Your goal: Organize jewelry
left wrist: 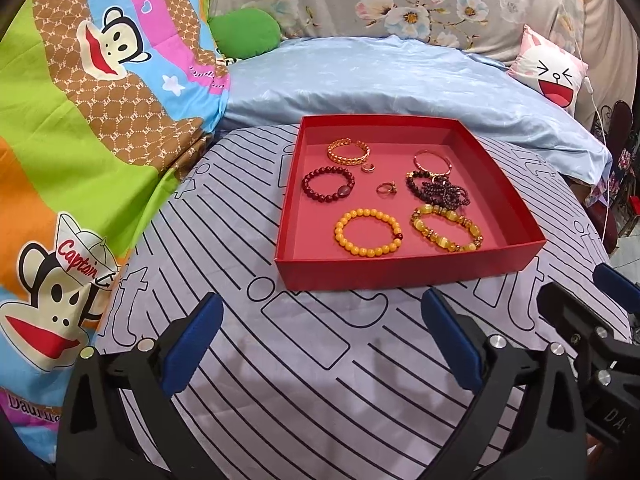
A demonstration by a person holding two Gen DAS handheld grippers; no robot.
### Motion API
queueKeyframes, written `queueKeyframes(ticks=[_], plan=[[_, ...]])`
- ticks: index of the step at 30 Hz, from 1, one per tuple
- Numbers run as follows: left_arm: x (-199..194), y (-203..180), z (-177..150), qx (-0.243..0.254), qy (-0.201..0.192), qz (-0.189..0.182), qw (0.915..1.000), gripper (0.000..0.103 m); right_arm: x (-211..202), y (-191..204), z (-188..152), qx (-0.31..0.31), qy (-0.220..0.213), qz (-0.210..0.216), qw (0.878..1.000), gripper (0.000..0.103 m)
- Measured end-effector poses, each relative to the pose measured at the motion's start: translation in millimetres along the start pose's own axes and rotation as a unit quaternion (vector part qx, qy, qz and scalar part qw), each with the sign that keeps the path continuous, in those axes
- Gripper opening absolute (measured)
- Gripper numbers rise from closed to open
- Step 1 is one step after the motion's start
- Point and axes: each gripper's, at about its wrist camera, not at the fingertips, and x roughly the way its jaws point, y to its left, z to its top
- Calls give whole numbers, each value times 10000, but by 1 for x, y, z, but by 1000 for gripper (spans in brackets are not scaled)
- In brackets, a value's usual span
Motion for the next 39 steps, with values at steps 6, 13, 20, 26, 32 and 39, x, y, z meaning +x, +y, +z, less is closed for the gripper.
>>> queueKeyframes(ticks=[6, 13, 20, 26, 32, 39], plan=[[0, 8, 0, -105, 21, 31, 9999, 95, 2, 0, -3, 2, 56, -39, 10000, 86], [3, 10, -1, -139, 87, 65, 9998, 96, 6, -1, -5, 101, 142, 35, 9998, 97], [7, 10, -3, -135, 151, 100, 9997, 96, 6, -1, -7, 72, 89, 6, 9999, 97], [8, 11, -4, -193, 147, 113, 9996, 96, 6, 0, -8, 37, 30, -36, 10000, 97], [10, 12, -6, -209, 191, 111, 9995, 96, 8, 2, -8, 25, 51, -58, 10000, 97], [11, 10, -8, -131, 163, 111, 9997, 96, 9, 5, -9, 25, 57, -32, 10000, 97]])
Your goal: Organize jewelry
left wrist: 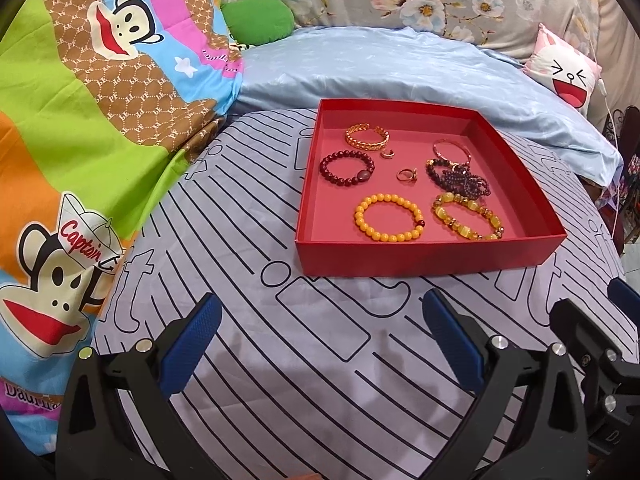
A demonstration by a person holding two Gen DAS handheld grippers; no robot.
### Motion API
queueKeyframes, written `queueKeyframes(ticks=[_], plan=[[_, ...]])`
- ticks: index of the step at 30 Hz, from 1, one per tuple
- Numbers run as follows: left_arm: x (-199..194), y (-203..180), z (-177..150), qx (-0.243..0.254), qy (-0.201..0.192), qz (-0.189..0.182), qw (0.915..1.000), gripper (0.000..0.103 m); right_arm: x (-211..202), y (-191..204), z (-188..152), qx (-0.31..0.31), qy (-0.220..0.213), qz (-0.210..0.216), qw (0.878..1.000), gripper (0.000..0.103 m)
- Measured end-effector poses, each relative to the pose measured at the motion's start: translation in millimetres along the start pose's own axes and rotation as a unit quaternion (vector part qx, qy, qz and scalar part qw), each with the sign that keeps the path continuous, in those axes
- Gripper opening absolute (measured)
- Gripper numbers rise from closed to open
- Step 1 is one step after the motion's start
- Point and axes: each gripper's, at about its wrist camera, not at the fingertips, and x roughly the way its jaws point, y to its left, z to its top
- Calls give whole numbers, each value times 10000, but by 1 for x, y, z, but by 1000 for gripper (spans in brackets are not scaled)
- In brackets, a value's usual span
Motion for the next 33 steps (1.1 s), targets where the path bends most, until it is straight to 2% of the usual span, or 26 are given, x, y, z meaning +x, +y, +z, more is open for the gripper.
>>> queueKeyframes(ticks=[33], plan=[[4, 0, 0, -67, 65, -28, 10000, 96, 5, 3, -3, -43, 72, -81, 9999, 97]])
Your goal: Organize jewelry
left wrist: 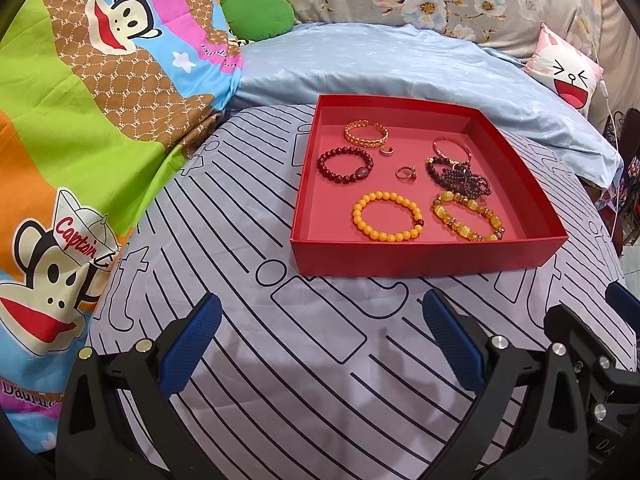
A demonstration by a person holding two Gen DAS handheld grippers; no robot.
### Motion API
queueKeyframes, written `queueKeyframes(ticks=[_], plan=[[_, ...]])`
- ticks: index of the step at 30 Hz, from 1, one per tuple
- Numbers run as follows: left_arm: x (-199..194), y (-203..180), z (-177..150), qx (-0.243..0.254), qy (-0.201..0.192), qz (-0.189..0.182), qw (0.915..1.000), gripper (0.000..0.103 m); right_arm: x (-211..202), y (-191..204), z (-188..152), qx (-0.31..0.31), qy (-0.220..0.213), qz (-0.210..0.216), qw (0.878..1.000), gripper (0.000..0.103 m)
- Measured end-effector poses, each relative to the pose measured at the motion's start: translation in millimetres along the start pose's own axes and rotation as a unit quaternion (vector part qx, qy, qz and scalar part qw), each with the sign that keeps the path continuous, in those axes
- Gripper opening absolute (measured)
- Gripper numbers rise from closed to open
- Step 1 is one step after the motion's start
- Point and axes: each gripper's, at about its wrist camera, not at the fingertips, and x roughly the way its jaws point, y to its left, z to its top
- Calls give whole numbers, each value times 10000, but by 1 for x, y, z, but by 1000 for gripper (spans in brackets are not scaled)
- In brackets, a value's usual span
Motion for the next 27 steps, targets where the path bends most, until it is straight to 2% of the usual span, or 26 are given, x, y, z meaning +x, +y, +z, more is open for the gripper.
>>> queueKeyframes(ticks=[15, 27], plan=[[-7, -3, 0, 14, -231, 51, 9997, 96, 0, 0, 0, 5, -1, 2, 10000, 97], [-5, -4, -1, 58, -185, 36, 9998, 96, 0, -3, 1, 21, 4, -13, 10000, 97]])
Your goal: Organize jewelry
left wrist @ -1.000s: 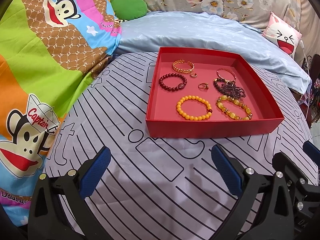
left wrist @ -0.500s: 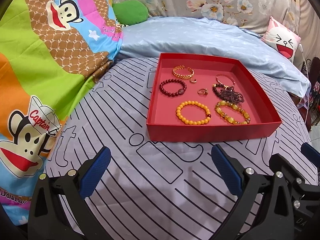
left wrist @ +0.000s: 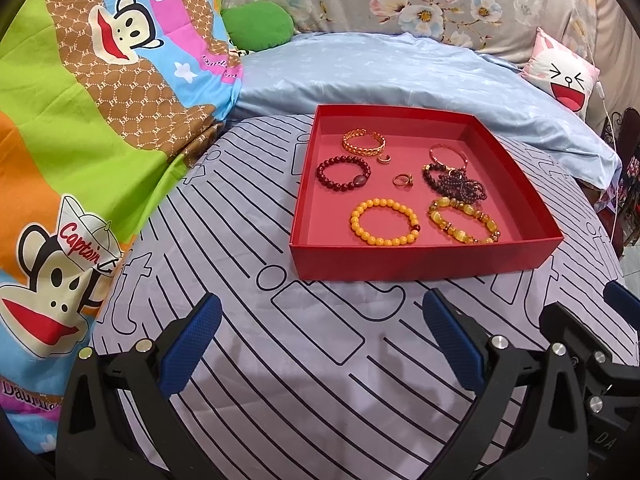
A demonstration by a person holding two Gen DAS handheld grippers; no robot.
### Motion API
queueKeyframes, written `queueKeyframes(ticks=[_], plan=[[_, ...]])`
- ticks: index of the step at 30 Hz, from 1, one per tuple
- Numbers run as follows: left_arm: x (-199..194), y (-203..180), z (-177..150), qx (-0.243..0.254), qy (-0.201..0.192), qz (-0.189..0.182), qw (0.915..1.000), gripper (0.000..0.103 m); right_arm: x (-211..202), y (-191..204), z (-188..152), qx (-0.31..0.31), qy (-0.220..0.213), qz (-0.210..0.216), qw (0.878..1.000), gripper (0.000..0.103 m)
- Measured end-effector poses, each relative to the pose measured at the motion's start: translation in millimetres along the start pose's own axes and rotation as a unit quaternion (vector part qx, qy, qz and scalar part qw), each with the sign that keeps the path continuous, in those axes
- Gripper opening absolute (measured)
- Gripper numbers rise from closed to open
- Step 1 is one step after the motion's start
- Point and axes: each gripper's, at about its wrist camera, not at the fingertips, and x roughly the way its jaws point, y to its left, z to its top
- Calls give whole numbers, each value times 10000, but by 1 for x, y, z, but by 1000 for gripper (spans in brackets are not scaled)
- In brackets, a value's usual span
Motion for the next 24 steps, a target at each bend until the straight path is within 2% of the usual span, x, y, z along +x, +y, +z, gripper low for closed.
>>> queueKeyframes(ticks=[24], plan=[[0, -1, 0, 18, 36, 3, 10000, 96, -1, -1, -1, 9, 5, -8, 10000, 97]])
